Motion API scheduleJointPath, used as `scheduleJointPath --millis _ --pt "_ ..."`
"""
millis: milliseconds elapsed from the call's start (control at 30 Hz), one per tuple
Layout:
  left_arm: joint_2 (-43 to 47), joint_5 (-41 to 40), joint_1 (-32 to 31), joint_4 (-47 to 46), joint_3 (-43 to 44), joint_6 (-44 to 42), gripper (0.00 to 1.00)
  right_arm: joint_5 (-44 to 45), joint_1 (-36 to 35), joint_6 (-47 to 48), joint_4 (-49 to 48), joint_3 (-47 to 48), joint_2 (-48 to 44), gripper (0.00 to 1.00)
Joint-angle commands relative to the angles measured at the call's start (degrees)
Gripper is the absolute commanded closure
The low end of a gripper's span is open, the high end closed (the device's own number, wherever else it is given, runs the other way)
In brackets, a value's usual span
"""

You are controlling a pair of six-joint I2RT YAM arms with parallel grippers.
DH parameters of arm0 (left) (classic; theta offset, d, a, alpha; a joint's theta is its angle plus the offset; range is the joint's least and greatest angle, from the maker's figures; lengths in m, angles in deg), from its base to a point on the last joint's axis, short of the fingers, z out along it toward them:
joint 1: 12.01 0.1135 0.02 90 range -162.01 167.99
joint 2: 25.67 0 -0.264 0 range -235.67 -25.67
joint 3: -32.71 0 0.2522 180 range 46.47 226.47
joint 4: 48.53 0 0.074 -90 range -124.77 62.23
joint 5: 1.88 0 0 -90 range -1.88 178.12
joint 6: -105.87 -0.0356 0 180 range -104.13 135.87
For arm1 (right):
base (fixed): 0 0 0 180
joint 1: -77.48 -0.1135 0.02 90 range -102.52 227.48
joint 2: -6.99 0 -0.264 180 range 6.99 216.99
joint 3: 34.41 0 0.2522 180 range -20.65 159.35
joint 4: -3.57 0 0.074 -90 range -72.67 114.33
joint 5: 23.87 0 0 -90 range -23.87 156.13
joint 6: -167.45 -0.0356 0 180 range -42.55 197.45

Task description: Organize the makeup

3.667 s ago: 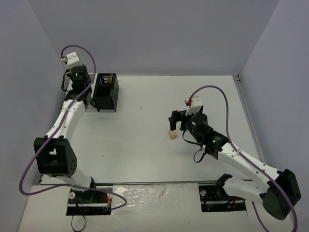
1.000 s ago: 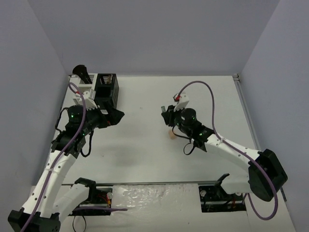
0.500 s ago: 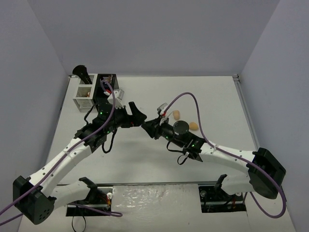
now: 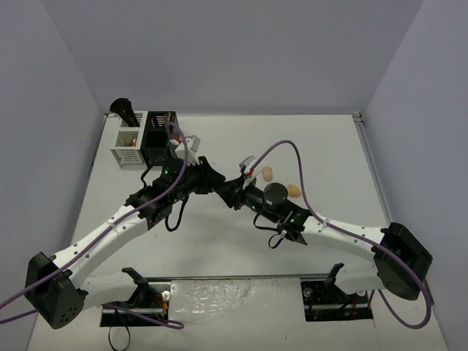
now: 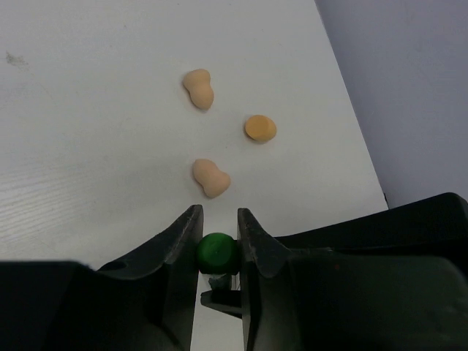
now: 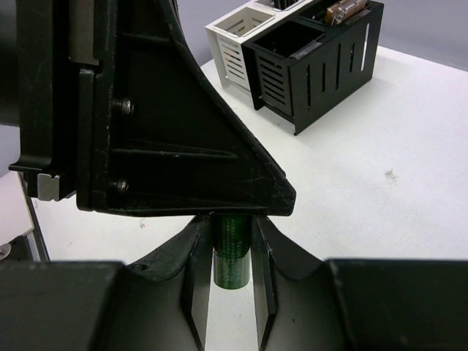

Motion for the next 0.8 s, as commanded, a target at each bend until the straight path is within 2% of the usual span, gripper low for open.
scheduleJointPath --millis 0,33,67,100,133,233,400,567,767 --pt "0.4 -2.7 -0.1 -3.5 4.1 -1.7 1.00 0.1 -0.3 0.8 -5.2 1.2 -0.8 0.66" --pt "0.3 -3.6 -0.1 -3.3 4.3 -1.9 1.00 0.4 -0.3 0.8 -5.0 1.2 -0.8 0.62" --pt "0.3 -5.0 0.0 -1.8 5.0 -3.0 1.00 0.9 -0.3 1.0 -3.7 1.6 -1.0 0.47" --pt "0.3 -6.5 0.2 0.2 6.0 -4.4 1.00 1.4 -0.3 1.3 -1.9 2.1 -1.2 0.27" --pt "0.3 -8.8 0.4 1.7 6.6 -5.7 1.00 2.4 -0.2 1.7 0.3 2.7 -1.5 0.16" --pt "-0.2 -12.5 4.0 4.1 8.4 -8.1 1.00 5.0 0.0 3.4 5.3 3.9 -2.3 0.03" --pt "-2.6 -20.0 18.3 7.1 14.1 -13.0 1.00 11.0 2.2 6.4 13.1 3.4 -6.2 0.00" --pt "-8.2 -26.0 30.9 0.8 17.3 -16.5 1.00 12.3 7.6 4.9 17.1 0.5 -10.6 0.00" --pt "-21.5 -24.8 40.9 -4.6 26.2 -19.4 1.00 11.3 10.4 2.8 15.0 -3.5 -13.5 0.00"
